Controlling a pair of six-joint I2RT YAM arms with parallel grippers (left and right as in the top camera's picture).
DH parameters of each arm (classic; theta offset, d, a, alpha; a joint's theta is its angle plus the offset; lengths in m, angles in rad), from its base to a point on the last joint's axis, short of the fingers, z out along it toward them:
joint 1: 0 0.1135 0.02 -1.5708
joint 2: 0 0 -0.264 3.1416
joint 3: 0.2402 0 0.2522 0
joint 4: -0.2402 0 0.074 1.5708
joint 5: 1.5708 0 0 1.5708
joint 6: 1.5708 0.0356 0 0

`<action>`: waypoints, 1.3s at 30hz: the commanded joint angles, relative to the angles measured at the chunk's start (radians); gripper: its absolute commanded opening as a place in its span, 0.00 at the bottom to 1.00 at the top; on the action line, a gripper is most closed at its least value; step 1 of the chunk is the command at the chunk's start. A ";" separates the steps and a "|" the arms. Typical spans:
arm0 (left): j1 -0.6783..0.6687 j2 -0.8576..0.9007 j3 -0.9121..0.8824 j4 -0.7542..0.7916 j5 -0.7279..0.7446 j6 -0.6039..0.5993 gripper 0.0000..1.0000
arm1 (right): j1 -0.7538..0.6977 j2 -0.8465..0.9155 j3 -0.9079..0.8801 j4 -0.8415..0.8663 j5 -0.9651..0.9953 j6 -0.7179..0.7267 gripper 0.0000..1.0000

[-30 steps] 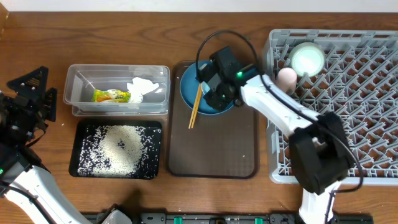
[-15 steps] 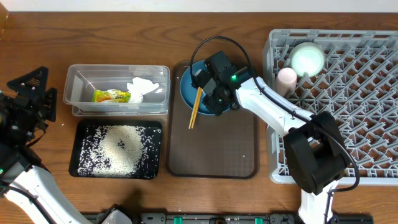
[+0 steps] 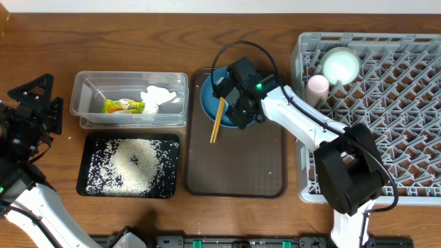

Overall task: Sort waste into correct bins and load items into the dishwasher rack
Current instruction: 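Grasp the light blue bowl's rim with the right gripper, then lift the bowl and carry it right into the dish rack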

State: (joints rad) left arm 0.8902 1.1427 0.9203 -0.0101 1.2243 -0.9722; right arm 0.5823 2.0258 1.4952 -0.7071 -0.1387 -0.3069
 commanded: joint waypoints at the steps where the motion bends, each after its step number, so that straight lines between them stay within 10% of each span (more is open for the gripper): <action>1: 0.005 0.000 0.013 0.004 0.014 -0.002 0.95 | 0.010 0.005 -0.006 0.005 -0.001 0.000 0.01; 20: 0.004 0.000 0.013 0.004 0.014 -0.002 0.95 | -0.089 -0.382 0.051 0.027 -0.154 0.313 0.01; 39: 0.004 0.000 0.013 0.004 0.014 -0.002 0.95 | -0.830 -0.391 0.049 0.159 -0.696 0.370 0.01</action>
State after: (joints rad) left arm 0.8902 1.1427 0.9203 -0.0109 1.2247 -0.9726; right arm -0.1722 1.6054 1.5383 -0.5674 -0.6945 0.0460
